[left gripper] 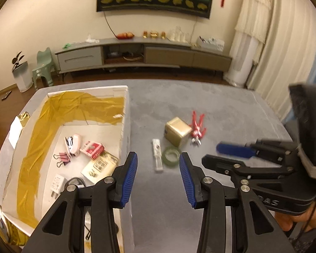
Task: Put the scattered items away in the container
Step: 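Move both grippers back toward the white tube and green tape roll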
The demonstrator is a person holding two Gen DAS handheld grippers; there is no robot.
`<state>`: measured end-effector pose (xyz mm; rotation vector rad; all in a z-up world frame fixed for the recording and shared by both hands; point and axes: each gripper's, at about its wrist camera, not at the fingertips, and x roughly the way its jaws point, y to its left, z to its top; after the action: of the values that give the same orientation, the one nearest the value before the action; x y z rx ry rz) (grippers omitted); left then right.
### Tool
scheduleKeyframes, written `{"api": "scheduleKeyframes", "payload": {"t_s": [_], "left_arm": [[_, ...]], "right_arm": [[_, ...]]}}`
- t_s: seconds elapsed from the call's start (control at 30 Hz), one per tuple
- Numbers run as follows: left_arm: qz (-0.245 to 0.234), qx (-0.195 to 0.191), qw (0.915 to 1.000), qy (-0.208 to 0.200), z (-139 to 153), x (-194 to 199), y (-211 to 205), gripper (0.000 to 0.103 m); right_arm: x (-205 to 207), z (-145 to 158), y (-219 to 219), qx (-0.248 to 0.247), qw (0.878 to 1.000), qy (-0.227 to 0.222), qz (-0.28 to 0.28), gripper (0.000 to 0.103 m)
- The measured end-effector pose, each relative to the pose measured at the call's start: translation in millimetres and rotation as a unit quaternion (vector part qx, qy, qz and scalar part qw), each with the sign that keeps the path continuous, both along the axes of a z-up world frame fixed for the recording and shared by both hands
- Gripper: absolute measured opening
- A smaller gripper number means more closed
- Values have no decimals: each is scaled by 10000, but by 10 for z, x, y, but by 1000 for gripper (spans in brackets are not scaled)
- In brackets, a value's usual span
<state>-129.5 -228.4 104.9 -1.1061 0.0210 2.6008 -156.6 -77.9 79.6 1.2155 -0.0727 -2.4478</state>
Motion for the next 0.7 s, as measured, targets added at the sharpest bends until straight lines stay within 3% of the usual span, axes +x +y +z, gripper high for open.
{"api": "scheduleKeyframes", "payload": {"t_s": [0.1, 0.17, 0.27, 0.53, 0.63, 0.7], "left_arm": [[144, 338, 9993, -91, -23, -85, -144, 43], [291, 355, 9989, -86, -42, -129, -207, 43], [160, 616, 9979, -126, -47, -164, -235, 43], [-42, 528, 9984, -206, -108, -229, -146, 43], [-88, 566, 9981, -216, -78, -249, -141, 43], [-143, 640, 9977, -155, -30, -240, -132, 43]], "right_arm": [[-128, -232, -71, 92, 9999, -134, 35, 33], [-207, -387, -156, 196, 9996, -206, 94, 33], [-335, -560, -267, 264, 9993, -219, 113, 33], [-732, -867, -462, 467, 9988, -153, -47, 33], [-697, -933, -454, 778, 9969, -93, 23, 28], [-641, -935, -339, 820, 9960, -364, -28, 21]]}}
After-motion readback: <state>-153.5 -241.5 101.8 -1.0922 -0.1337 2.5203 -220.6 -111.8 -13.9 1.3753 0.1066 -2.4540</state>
